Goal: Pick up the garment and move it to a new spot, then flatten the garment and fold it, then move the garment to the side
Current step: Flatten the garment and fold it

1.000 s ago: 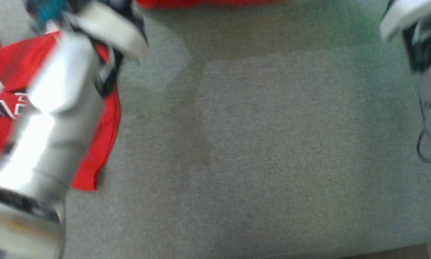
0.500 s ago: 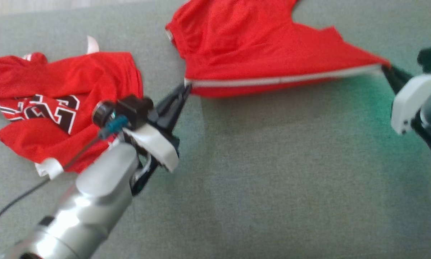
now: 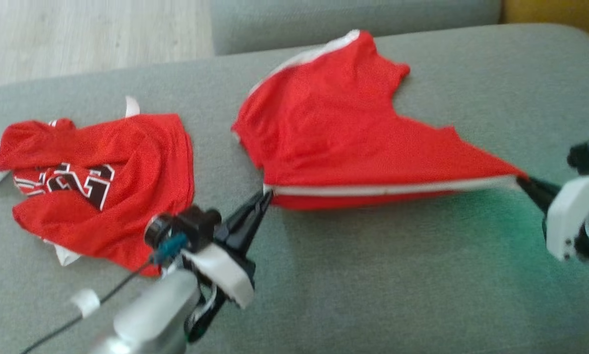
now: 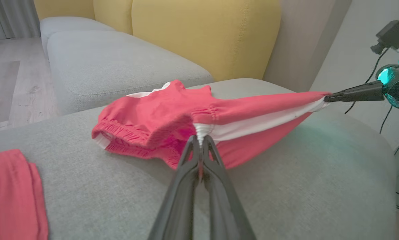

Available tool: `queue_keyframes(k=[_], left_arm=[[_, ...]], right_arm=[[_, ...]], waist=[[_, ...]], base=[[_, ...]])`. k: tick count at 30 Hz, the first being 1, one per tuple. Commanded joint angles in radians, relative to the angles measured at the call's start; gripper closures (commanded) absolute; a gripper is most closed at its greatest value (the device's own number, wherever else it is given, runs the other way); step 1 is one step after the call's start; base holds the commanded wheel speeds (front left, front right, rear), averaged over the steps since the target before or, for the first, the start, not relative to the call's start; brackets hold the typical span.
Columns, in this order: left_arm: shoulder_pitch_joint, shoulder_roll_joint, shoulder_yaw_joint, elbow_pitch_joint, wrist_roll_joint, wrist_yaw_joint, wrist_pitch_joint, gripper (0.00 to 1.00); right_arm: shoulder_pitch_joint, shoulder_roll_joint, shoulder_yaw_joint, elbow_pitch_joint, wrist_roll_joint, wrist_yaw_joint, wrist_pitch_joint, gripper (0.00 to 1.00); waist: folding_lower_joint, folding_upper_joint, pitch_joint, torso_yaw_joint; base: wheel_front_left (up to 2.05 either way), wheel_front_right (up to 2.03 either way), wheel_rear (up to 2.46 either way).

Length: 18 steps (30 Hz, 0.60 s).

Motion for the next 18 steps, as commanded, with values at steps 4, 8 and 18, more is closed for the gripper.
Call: queue_keyframes(k=[4,8,18], left_arm=[[0.044,0.054,0.025,-0.135,-0.023,0.037,0.017,1.00],[0.084,0.078,0.012,-0.234,-0.025,0.071,0.050,1.00],[0.041,0.103,0.052,-0.322,-0.018,0.133,0.071,1.00]], right_arm=[[0.096,-0.123,-0.006,-0.114,0.045,-0.001,0.040,1.00],[0.149,-0.176,-0.056,-0.193,0.064,-0.001,0.063,1.00],[0.120,-0.153,-0.229,-0.240,-0.075,-0.001,0.035,1.00]], waist=[[0.0002,-0.0001,-0.035,-0.023],[0.0002,-0.0001,-0.035,-0.027],[0.0002,-0.0001,0.028,0.003]], base=[[0.00,0.00,0.00],[0.00,0.00,0.00],[0.00,0.00,0.00]])
